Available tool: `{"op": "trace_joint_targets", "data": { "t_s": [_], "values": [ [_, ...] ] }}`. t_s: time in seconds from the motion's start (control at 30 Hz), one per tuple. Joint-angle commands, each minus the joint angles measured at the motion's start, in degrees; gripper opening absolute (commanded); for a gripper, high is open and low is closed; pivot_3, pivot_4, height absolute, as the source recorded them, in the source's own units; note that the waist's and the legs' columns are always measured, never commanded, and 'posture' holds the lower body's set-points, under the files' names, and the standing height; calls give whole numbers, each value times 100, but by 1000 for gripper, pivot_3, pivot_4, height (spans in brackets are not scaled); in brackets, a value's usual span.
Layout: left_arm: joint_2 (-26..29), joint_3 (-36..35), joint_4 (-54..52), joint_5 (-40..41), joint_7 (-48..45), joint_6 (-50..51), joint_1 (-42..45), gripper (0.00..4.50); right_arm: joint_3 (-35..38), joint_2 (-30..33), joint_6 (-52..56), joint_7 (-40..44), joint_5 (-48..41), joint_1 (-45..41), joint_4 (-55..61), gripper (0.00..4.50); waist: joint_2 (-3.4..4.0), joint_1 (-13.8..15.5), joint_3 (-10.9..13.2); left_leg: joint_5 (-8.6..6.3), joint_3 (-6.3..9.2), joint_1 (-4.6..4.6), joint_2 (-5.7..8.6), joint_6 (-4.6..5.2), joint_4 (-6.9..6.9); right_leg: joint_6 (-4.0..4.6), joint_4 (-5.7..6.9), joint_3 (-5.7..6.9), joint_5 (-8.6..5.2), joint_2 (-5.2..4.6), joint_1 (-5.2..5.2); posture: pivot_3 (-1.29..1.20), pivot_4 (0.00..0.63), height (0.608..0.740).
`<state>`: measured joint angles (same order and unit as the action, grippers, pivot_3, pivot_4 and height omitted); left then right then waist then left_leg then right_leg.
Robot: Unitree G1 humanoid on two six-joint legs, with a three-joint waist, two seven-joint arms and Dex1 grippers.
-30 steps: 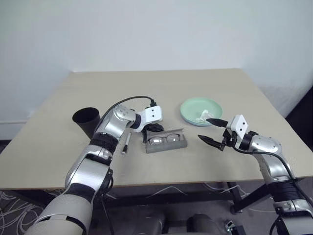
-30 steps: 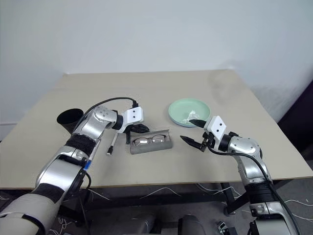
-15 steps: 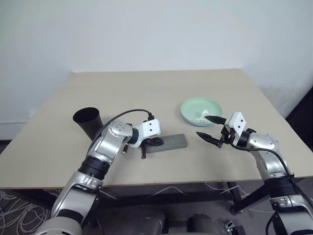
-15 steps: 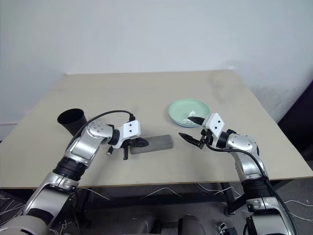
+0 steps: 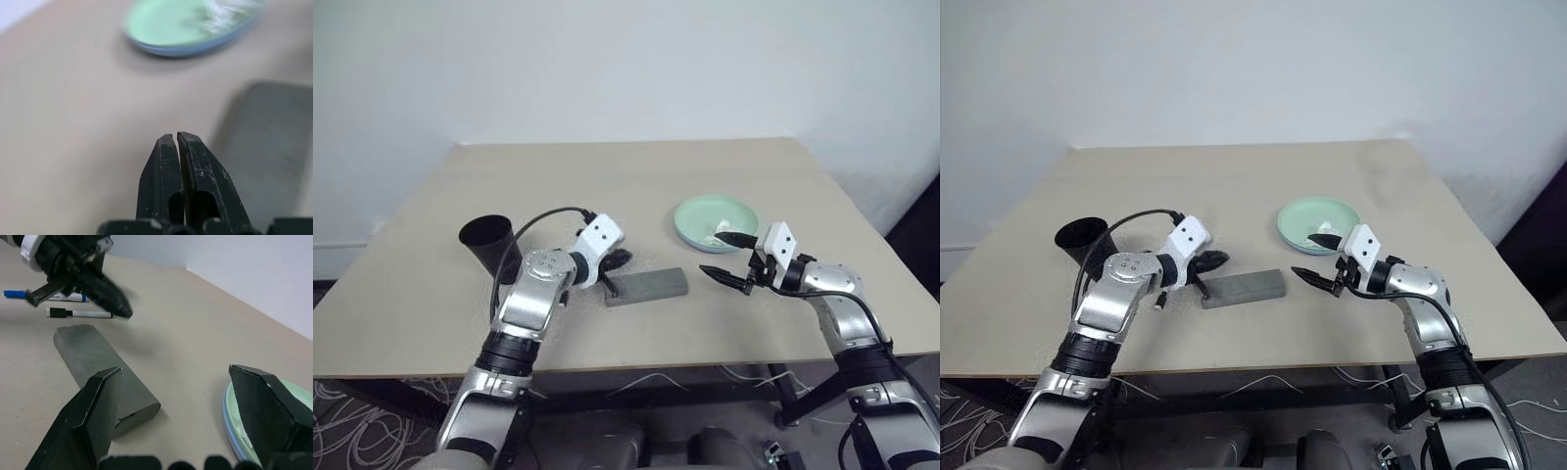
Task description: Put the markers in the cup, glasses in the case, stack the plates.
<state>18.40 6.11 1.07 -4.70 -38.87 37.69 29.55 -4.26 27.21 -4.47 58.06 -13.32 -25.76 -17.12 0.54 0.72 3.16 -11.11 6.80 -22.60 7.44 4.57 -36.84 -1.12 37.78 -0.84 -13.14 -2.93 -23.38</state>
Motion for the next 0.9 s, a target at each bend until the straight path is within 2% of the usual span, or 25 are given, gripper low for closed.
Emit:
{"op": "trace_joint_targets", "data": {
  "t_s": [0.03, 0.17, 0.23, 0.37, 0.53, 0.9],
  "values": [
    [-385, -396, -590, -225, 1187, 809, -123, 31, 46, -33, -161, 91, -34, -228, -15, 3789, 0, -2, 0, 0, 0, 1, 0, 0, 1, 0, 0, -1, 0, 0, 1, 0, 0, 736],
    [-915, -715, -1047, -267, 2090, 1718, -294, 31, 40, -57, -207, 161, -21, -313, -140, 3789, -1, 0, 0, 0, 0, 2, 0, 0, -1, 0, 1, 2, 1, 1, 4, 0, 0, 736],
    [-1064, -803, -1186, -255, 2389, 1976, -366, 399, 25, -62, -232, 197, -15, -338, -192, 3789, -1, 1, 0, 0, 0, 1, 0, 0, -1, 0, 2, 3, 1, 0, 5, 0, 0, 736],
    [-1197, -1028, -1122, -237, 2914, 2177, -389, 1630, -4, -87, -274, 244, 9, -396, -296, 3789, -1, 1, 0, 0, 0, 2, 0, -1, -1, 0, 1, 5, 1, 0, 6, 0, 0, 736],
    [-1013, -966, -825, -236, 3174, 2138, -365, 3372, -30, -118, -303, 245, 13, -394, -325, 3789, -1, 1, 0, 0, 0, 2, 0, -2, -1, 0, 1, 5, 1, 0, 4, 0, 0, 736],
    [-992, -1148, -122, -57, 3489, 2272, -159, 3372, -16, -93, -308, 167, 24, -218, -217, 3789, -1, 4, 0, 0, 0, 1, 0, -2, -1, 0, 0, 7, 1, -1, 4, 0, 0, 736]
  ]
}}
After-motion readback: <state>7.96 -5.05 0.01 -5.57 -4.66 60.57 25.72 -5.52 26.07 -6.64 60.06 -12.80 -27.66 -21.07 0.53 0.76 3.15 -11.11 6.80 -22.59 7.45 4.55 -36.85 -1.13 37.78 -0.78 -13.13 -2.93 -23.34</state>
